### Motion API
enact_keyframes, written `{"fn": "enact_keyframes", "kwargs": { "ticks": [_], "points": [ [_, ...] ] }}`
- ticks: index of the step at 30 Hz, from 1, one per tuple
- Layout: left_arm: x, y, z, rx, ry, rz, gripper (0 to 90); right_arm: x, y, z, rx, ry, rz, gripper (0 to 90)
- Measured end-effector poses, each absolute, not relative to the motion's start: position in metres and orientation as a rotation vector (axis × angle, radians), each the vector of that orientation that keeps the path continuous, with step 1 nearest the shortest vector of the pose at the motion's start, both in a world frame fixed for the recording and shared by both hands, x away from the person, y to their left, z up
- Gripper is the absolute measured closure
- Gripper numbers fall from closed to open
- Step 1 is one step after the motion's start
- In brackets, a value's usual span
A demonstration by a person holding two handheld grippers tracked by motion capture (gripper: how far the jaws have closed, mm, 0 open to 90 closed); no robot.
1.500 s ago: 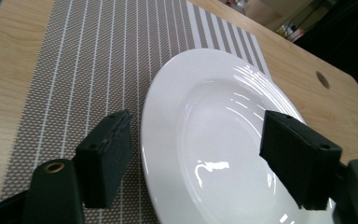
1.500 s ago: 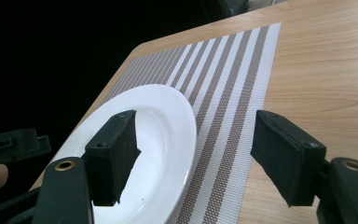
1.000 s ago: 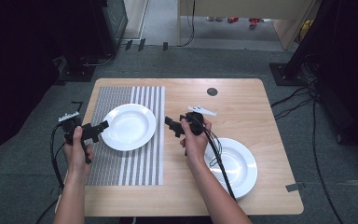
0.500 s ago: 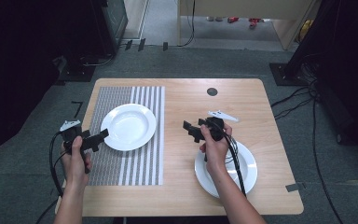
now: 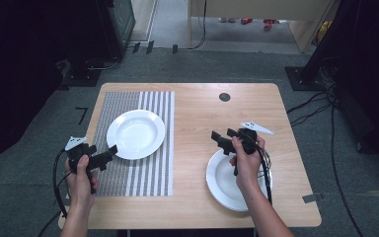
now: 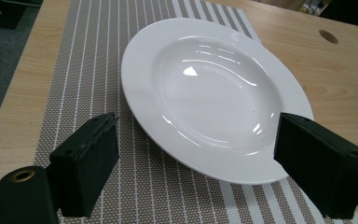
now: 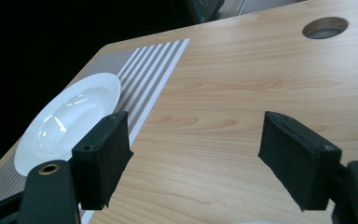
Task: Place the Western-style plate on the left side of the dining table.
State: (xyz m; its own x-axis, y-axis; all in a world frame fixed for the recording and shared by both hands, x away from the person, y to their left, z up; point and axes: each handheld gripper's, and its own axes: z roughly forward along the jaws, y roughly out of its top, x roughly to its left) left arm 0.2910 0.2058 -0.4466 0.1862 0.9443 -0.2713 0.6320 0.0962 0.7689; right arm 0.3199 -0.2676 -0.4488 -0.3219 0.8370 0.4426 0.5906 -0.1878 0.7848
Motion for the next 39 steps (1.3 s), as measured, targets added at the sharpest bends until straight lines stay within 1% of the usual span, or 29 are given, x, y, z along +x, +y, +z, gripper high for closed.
{"fn": "enact_keyframes", "kwargs": {
  "ticks": [5,7,10,17,23,39],
  "points": [
    [0.287,0.202,-0.45,1.633,1.525,0.463,13.9,0.315,-0.279,-0.447,1.666,1.818,1.513,24.9],
    [0.285,0.2,-0.456,1.641,1.528,0.434,13.9,0.311,-0.287,-0.447,1.668,1.808,1.507,24.8],
    [0.282,0.2,-0.46,1.646,1.533,0.424,14.0,0.307,-0.296,-0.448,1.672,1.8,1.499,24.8],
    [0.275,0.204,-0.465,1.64,1.547,0.445,13.9,0.299,-0.316,-0.449,1.689,1.771,1.485,24.7],
    [0.267,0.209,-0.476,1.644,1.578,0.47,13.9,0.292,-0.335,-0.452,1.702,1.747,1.471,24.8],
    [0.246,0.218,-0.498,1.712,1.617,0.499,14.0,0.271,-0.384,-0.476,1.764,1.697,1.388,24.8]
  ]
}}
